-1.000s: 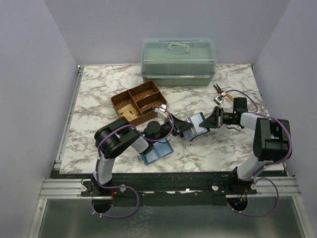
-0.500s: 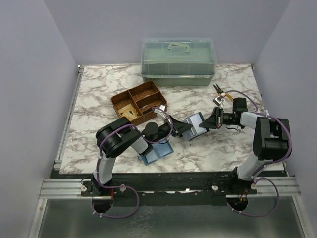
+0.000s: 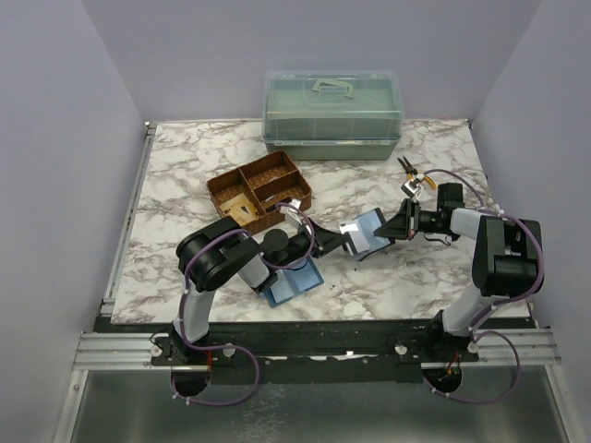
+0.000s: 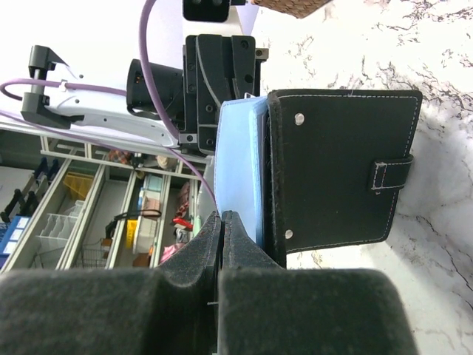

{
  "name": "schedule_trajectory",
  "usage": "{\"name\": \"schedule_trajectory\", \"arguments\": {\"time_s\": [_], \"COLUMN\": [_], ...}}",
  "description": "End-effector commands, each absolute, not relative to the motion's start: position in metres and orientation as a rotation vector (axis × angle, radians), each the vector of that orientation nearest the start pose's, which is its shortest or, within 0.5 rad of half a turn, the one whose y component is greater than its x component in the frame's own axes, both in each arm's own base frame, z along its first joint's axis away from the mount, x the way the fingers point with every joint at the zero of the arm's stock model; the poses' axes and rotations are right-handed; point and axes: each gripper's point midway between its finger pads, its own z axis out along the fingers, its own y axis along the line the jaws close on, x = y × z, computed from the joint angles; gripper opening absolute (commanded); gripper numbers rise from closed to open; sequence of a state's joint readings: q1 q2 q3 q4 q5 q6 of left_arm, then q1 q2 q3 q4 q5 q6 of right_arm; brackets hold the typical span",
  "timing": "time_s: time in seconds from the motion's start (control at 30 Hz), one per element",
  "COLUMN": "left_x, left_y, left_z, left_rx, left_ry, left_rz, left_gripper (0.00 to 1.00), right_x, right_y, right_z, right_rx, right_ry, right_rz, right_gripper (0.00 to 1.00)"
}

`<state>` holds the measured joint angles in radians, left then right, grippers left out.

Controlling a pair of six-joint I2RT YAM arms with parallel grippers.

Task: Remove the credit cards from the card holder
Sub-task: Remove the credit card from the card holder, then place the credit card in the storage box.

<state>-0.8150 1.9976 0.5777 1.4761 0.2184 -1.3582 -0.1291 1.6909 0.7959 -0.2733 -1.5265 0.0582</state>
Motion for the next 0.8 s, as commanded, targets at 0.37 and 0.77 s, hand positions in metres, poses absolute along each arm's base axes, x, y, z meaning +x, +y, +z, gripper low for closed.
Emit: {"name": "schedule_trajectory", "arguments": {"time_s": [0.37, 0.77], "left_x": [0.257, 0.267], "left_y": [-0.362, -0.327], "left_z": [0.169, 0.172], "left_rx": [-0.215, -0.279], "left_ry": [1.636, 1.676], "left_rz": [-1.873, -1.799], "left_gripper": [0.00, 0.00], "right_x": [0.265, 0.266], "right_y": [0.138, 0.138], "right_z": [0.149, 0.145], "right_rx": [-0.222, -0.211], "right_ry": [1.938, 1.958], "right_rz": [2.011, 1.990], "right_gripper": [0.00, 0.00]}}
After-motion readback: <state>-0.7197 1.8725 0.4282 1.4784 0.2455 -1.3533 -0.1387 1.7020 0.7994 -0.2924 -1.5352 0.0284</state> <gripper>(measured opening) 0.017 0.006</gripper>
